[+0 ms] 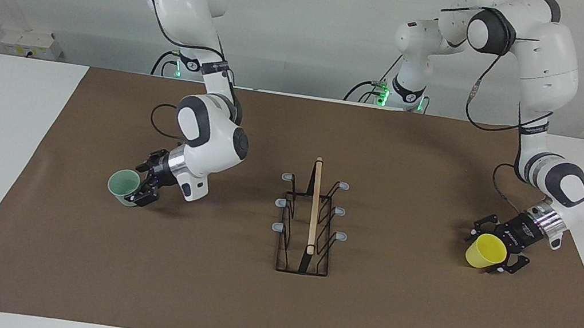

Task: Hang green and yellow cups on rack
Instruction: 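Grasp the yellow cup with the left gripper while the right gripper grasps the green cup, then lift the yellow cup with the left gripper toward the rack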

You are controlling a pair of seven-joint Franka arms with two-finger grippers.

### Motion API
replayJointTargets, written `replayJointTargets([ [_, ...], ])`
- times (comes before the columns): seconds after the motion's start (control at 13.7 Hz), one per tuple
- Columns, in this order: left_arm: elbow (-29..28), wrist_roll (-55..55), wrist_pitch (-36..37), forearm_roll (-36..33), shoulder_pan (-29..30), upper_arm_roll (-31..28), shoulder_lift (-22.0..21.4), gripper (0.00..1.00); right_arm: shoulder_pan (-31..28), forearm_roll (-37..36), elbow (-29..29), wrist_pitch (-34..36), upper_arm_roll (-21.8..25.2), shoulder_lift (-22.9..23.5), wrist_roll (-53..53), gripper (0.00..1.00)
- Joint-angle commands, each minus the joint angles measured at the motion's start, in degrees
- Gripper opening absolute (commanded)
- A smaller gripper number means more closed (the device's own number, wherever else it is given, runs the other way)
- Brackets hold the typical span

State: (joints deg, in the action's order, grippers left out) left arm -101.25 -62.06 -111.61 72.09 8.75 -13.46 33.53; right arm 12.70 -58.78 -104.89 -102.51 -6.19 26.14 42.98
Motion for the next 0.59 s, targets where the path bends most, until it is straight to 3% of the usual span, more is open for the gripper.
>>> replayJointTargets([
  [0.0,-2.2,2.28,-1.16,1.3,-1.27,-0.42,-2.15,0.3,0.04,-2.66,0.56,-0.58,-0.14,0.93,-1.32,1.0],
  [0.07,-2.2,4.03,-0.8,1.3,-0.93,-0.42,-2.24,0.0,0.22,-2.66,0.3,-1.11,-0.14,0.93,-1.67,1.0],
  [0.29,0.25,4.84,1.04,0.24,-1.53,-0.77,-3.81,0.0,0.31,-2.66,-0.49,-2.42,-0.14,0.93,-3.87,1.0],
  [0.51,0.18,6.69,-0.1,-7.91,-4.08,-0.86,-9.96,0.0,0.39,-2.75,-0.85,-3.92,-0.05,0.93,-4.05,1.0],
])
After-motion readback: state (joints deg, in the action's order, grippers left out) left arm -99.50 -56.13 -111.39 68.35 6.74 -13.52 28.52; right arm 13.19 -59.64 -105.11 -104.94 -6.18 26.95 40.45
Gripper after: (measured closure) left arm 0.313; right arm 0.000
